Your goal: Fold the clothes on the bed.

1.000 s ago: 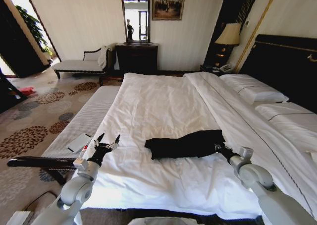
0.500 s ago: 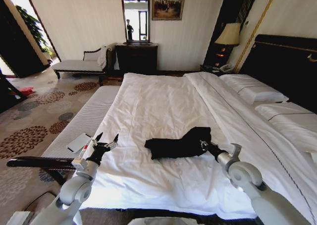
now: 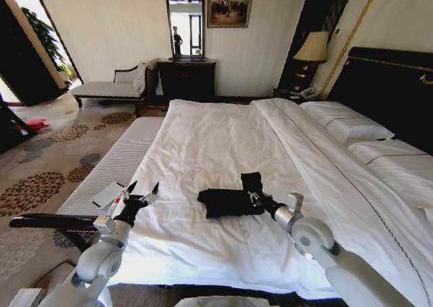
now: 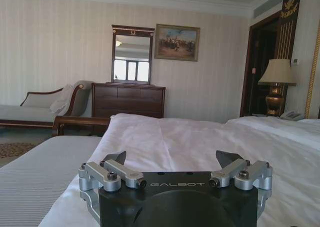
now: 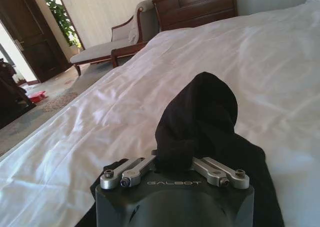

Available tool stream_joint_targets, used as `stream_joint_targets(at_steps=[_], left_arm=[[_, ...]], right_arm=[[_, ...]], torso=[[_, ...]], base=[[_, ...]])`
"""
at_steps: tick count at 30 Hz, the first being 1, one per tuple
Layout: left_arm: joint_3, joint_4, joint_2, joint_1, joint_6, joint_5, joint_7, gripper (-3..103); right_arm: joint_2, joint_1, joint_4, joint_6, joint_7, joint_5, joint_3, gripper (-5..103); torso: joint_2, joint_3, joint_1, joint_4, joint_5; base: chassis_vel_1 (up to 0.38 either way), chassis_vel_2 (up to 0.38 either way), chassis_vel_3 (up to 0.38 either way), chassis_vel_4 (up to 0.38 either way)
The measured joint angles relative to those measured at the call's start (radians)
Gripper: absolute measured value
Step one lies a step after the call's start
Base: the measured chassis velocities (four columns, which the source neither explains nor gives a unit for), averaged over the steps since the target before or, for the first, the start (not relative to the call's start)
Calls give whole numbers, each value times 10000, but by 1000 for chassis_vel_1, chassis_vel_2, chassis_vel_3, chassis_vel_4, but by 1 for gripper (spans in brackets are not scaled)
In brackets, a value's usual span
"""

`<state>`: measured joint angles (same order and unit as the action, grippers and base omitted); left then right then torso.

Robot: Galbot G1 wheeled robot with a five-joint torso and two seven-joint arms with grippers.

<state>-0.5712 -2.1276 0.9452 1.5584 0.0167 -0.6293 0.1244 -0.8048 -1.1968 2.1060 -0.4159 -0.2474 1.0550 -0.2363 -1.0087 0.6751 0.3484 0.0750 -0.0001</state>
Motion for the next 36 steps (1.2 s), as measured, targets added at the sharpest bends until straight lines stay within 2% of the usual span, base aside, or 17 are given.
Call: stream_joint_targets(at_steps=[3,15,29,30,33,35,36], left_arm=[[-85,-45,-33,10,-38,-28,60,100],[-117,-76,-23,82,-117,-21,141,100],[-327,-57,-21,248,-125,-32,144,100],[-331,-57,-18,254,-134,-17,142,100],[-337,10,27,259,-154,50,126,100],[-337,16,32,255,-155,50,125,100],[-318,27,47,224,-163,50,126,100]], right_arm=[[-185,341,-395,33,43,-182,624,5],[-768,662,-1056,59,165,-794,1770,5],[-1540,815,-1592,396,111,-1253,2258,5],[-1564,807,-1601,457,138,-1338,2261,3],[-1621,577,-1396,656,424,-1868,2255,17],[-1608,527,-1346,717,520,-2102,2247,17],[-1549,410,-1237,976,747,-2922,2242,22]], torso=[[2,0,1,1,0],[1,0,0,2,0],[2,0,0,1,1],[1,0,0,2,1],[1,0,0,2,0],[1,0,0,1,1],[0,-1,0,1,1]], base=[[0,0,0,0],[0,0,0,0],[0,0,0,0],[0,0,0,0],[0,0,0,0],[0,0,0,0],[0,0,0,0]])
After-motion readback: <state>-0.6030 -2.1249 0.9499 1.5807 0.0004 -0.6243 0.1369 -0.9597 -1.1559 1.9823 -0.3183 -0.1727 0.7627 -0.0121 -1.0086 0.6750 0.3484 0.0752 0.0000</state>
